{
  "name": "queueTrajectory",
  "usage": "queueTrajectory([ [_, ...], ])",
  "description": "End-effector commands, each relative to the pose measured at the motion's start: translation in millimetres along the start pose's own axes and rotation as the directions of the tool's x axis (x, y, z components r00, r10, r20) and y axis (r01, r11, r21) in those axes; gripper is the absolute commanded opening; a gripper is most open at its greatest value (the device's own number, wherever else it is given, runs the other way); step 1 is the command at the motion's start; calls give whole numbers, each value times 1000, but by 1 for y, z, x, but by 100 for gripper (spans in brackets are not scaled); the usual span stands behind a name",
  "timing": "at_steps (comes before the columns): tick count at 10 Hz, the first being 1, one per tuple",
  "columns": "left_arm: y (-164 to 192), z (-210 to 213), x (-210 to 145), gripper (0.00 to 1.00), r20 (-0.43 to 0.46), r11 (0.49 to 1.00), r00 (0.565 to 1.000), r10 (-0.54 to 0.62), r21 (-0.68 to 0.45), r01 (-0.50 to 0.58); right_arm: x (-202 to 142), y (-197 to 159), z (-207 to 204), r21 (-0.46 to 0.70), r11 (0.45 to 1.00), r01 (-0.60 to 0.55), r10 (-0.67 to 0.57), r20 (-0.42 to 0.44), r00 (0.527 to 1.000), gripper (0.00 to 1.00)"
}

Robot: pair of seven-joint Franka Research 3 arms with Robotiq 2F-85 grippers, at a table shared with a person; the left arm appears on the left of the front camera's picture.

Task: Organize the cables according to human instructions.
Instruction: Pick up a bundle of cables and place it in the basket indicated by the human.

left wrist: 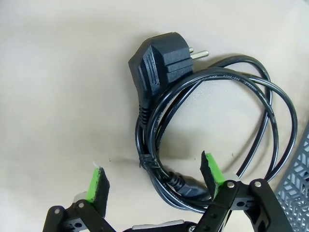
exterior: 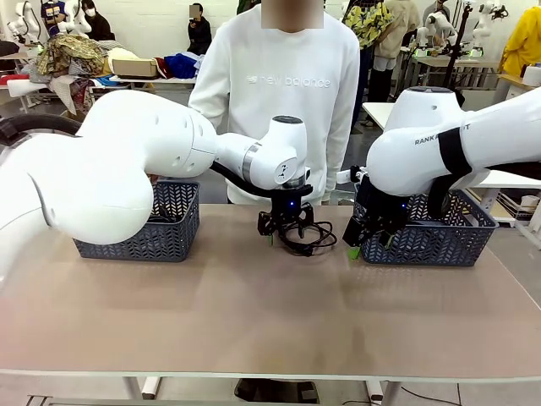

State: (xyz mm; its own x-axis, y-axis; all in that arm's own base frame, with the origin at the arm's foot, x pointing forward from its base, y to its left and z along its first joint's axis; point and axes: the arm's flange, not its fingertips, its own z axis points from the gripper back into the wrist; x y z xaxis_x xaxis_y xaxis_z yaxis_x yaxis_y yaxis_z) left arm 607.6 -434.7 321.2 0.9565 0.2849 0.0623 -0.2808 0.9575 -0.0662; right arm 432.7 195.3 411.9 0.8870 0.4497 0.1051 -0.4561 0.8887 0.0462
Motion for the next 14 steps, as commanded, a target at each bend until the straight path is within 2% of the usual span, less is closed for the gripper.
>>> queueTrajectory([
  [1,-5,1,3,100,17,1000,1000,21,14,-21,0,0,2,0,1000,0,0,5,1000,100],
  [2,-6,0,3,83,22,1000,1000,23,19,-23,0,0,2,0,1000,0,0,5,1000,100],
  [3,-6,1,3,82,26,1000,999,21,17,-22,0,0,2,0,1000,0,0,5,1000,100],
  [4,-6,1,3,65,31,1000,999,23,14,-23,0,0,2,0,1000,0,0,5,1000,100],
  [5,-6,2,2,77,34,1000,999,23,8,-24,0,0,2,0,1000,0,0,5,1000,100],
  [6,-6,2,2,47,36,1000,999,24,5,-24,0,0,2,0,1000,0,0,5,1000,100],
  [7,-6,2,2,60,37,1000,999,24,6,-24,0,0,2,0,1000,0,0,5,1000,100],
  [8,-6,2,2,29,39,1000,999,24,5,-24,0,0,2,0,1000,0,0,5,1000,100],
  [9,-5,3,2,42,40,1000,999,24,4,-24,0,0,2,0,1000,0,0,5,1000,100],
  [10,-5,2,3,11,41,1000,999,24,3,-24,0,0,2,0,1000,0,0,5,1000,100],
  [11,-5,3,3,24,46,1000,999,25,0,-25,0,0,2,0,1000,0,0,5,1000,100],
  [12,-6,4,2,0,52,1000,998,24,-4,-23,0,0,2,0,1000,0,0,5,1000,100],
  [13,-5,5,2,5,58,1000,998,20,-7,-20,0,0,2,0,1000,0,0,5,1000,100],
  [14,-5,8,0,0,65,1000,998,18,-6,-17,0,0,2,0,1000,0,0,5,1000,100],
])
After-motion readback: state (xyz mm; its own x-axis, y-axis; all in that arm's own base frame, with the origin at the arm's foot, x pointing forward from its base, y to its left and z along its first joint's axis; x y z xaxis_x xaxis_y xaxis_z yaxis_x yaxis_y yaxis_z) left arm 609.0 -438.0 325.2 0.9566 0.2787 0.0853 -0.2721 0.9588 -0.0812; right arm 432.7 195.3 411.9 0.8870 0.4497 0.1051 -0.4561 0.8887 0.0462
